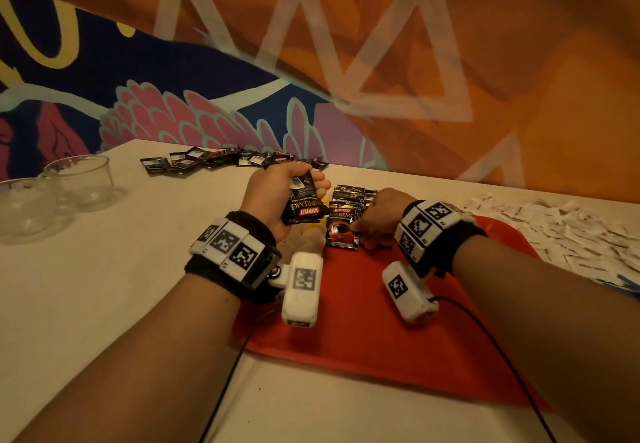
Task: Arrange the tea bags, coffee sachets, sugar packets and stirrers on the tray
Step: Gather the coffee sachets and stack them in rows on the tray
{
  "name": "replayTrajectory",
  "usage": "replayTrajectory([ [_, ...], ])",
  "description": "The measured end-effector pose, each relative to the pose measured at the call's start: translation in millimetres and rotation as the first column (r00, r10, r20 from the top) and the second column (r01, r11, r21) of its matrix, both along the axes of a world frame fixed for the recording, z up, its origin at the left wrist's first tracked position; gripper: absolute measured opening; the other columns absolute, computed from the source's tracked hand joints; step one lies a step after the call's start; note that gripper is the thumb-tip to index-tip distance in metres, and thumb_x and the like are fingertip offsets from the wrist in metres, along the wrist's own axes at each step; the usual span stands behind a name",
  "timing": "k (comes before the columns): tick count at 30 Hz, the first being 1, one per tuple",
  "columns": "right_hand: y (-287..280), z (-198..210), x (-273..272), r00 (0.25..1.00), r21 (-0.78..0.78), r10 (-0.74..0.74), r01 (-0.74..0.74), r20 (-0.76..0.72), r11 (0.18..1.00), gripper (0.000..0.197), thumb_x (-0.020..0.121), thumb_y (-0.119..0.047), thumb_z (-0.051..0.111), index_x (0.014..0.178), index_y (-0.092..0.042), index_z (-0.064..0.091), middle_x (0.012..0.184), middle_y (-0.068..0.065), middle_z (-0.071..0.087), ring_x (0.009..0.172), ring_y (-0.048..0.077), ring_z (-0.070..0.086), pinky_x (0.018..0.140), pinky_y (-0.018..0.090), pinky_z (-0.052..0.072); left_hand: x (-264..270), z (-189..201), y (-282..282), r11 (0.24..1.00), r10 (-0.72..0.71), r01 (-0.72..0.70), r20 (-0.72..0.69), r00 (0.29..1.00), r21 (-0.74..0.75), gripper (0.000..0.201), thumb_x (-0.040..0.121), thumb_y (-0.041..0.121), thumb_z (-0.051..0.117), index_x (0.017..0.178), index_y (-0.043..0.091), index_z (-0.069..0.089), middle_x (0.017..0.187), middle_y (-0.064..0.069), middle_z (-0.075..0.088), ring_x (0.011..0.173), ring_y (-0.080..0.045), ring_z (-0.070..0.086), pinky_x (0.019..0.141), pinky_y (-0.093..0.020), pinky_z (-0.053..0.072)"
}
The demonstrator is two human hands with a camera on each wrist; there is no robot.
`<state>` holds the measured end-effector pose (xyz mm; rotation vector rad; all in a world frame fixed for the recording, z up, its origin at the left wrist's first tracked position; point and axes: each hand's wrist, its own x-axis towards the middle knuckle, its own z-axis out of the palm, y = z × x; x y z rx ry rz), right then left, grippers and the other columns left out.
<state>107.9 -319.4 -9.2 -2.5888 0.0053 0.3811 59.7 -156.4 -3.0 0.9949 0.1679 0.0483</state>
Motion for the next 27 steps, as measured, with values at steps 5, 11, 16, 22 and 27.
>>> replayTrajectory([
  [5,-8,4,-4,0.999,0.116,-0.034,0.035,-0.018,0.993,0.024,0.090,-0.027,0.071,0.075,-0.010,0.062,0.081,0.006,0.076,0.080,0.016,0.074,0.083,0.033,0.058,1,-4,0,0.999,0.039,-0.038,-0.031,0.999,0.037,0.021,0.093,0.003,0.064,0.112,-0.007,0.061,0.086,-0.021,0.073,0.073,-0.030,0.073,0.063,-0.036,0.061],
  [11,-20,8,-5,0.991,0.394,-0.018,-0.037,0.134,0.918,0.029,0.091,-0.038,0.068,0.078,-0.012,0.064,0.069,0.000,0.071,0.073,0.019,0.069,0.062,0.032,0.051,0,-4,-3,0.989,0.087,-0.085,-0.017,0.996,0.117,0.027,0.085,0.006,0.076,0.110,-0.001,0.068,0.094,-0.018,0.076,0.082,-0.035,0.075,0.068,-0.047,0.062],
  [16,-12,18,-23,0.958,0.597,0.038,-0.207,0.284,0.775,0.019,0.083,-0.036,0.077,0.076,-0.019,0.072,0.076,-0.004,0.070,0.066,0.005,0.058,0.056,0.022,0.042,-4,-5,-12,0.994,0.039,-0.041,0.020,0.999,0.103,0.033,0.086,0.011,0.076,0.115,0.000,0.067,0.103,-0.020,0.074,0.090,-0.037,0.074,0.079,-0.050,0.060],
  [22,-15,20,-42,0.943,0.657,0.043,-0.262,0.330,0.707,0.011,0.082,-0.007,0.077,0.087,-0.013,0.069,0.071,-0.001,0.067,0.051,0.003,0.059,0.049,0.015,0.043,-6,-8,-23,0.962,-0.006,-0.024,0.108,0.994,0.272,0.043,0.085,0.041,0.073,0.112,0.008,0.070,0.100,-0.015,0.076,0.089,-0.034,0.074,0.077,-0.047,0.060],
  [27,-32,18,-44,0.826,0.681,-0.201,-0.269,0.527,0.681,0.021,0.080,-0.008,0.079,0.075,-0.028,0.073,0.081,-0.003,0.076,0.077,0.017,0.073,0.071,0.033,0.057,-5,-7,-21,0.956,-0.002,-0.015,0.057,0.998,0.291,0.061,0.088,0.068,0.053,0.104,0.011,0.070,0.071,-0.001,0.060,0.055,-0.011,0.052,0.053,-0.025,0.044],
])
